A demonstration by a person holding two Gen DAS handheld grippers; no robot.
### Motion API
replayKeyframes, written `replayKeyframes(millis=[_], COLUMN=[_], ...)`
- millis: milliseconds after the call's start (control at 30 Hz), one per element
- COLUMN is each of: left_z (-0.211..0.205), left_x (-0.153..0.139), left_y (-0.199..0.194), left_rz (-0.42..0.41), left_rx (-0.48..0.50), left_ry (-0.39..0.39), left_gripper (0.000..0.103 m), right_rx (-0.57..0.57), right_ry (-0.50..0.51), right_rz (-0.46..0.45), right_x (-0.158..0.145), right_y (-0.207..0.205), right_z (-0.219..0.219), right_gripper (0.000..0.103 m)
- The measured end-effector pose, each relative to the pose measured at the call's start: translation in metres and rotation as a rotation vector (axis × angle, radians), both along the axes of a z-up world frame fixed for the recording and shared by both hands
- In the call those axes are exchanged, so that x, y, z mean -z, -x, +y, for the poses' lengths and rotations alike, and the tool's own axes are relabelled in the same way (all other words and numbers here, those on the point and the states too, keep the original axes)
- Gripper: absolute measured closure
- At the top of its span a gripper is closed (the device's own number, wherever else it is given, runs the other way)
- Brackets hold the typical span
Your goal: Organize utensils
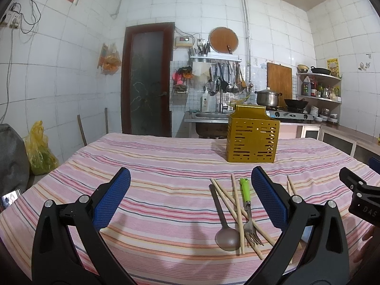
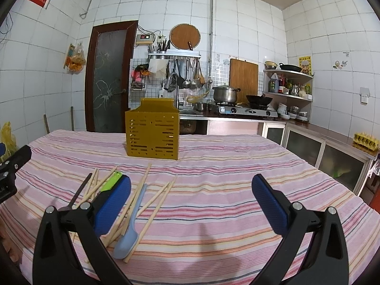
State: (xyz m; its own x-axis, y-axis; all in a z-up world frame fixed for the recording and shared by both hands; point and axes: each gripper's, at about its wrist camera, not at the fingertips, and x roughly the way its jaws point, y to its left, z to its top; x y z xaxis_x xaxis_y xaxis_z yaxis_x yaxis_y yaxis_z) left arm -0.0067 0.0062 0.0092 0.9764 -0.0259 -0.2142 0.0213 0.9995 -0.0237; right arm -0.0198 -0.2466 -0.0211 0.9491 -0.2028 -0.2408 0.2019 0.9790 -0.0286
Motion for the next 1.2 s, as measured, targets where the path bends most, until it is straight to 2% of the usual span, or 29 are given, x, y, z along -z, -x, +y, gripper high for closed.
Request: replayKeyframes(millis=[300, 500, 800, 900, 1033, 1200], left_z=[0.002, 0.002, -0.008, -0.010, -0.021, -0.033], left_x=[0.002, 0.007, 0.009, 0.000, -0.007, 0.008], left_y=[0.000, -0.005, -0.040, -0.063, -0.102, -0.145], left_rz=[0.001, 0.039, 0.188, 0.236, 0.298, 0.409], left_rx=[-0.005, 0.002, 0.066, 0.063, 0.075, 0.094], left_ry=[0.007, 0.017, -0.007, -0.017, -0.070, -0.093], left_gripper=[0.005, 0.005, 0.005, 0.005, 0.005, 0.005], right_rx=[0.012, 0.026, 0.007, 0.010, 0.020, 0.056], right_ry=[-0.034, -0.037, -0.180, -0.167, -0.147, -0.130], right_rz=[-0.009, 0.020, 0.189, 0.229, 0.318, 0.436], right_x=[0.000, 0.002, 0.006, 0.003, 0.005, 0.024], right_y=[0.000, -0.005, -0.045, -0.066, -0.105, -0.144], right_z=[-0.004, -0.005, -0.028, -0.030, -0.031, -0.034], right_gripper=[0.004, 0.004, 0.004, 0.004, 0.004, 0.004])
